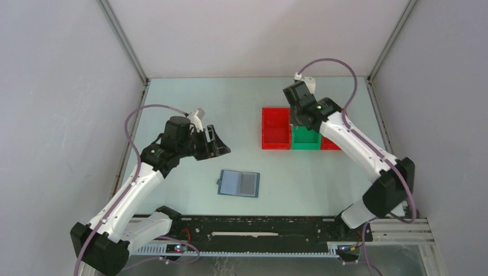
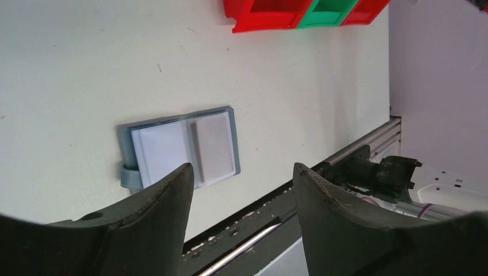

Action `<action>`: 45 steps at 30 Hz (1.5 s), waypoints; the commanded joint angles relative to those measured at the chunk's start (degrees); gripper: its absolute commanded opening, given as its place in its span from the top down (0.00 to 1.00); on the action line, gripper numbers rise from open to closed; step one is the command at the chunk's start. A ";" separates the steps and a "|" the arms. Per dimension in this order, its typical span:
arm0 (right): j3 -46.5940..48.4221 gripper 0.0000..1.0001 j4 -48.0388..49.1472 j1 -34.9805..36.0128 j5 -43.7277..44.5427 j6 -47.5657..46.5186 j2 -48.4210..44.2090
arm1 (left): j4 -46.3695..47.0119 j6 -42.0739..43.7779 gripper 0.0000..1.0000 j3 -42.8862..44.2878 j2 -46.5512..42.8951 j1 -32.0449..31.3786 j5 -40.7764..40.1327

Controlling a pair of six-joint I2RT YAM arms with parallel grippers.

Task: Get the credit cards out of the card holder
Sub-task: Place the credit card in the storage box.

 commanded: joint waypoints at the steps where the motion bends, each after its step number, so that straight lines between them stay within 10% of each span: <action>1: 8.47 1.00 -1.97 0.93 1.41 -3.77 7.27 | -1.07 2.00 0.31 -1.41 -2.13 0.26 -3.08; 26: 20.90 0.91 3.03 0.04 -2.23 -4.16 37.50 | -6.47 5.68 0.30 -2.25 -9.11 0.20 -2.69; 31: 21.02 0.68 4.84 0.06 -5.46 -3.28 36.25 | -6.48 5.57 0.30 -2.75 -8.49 0.19 -1.48; 45: 0.48 0.63 13.52 -2.01 -15.79 0.77 8.15 | 0.05 4.32 0.31 -7.17 -8.58 -2.28 0.09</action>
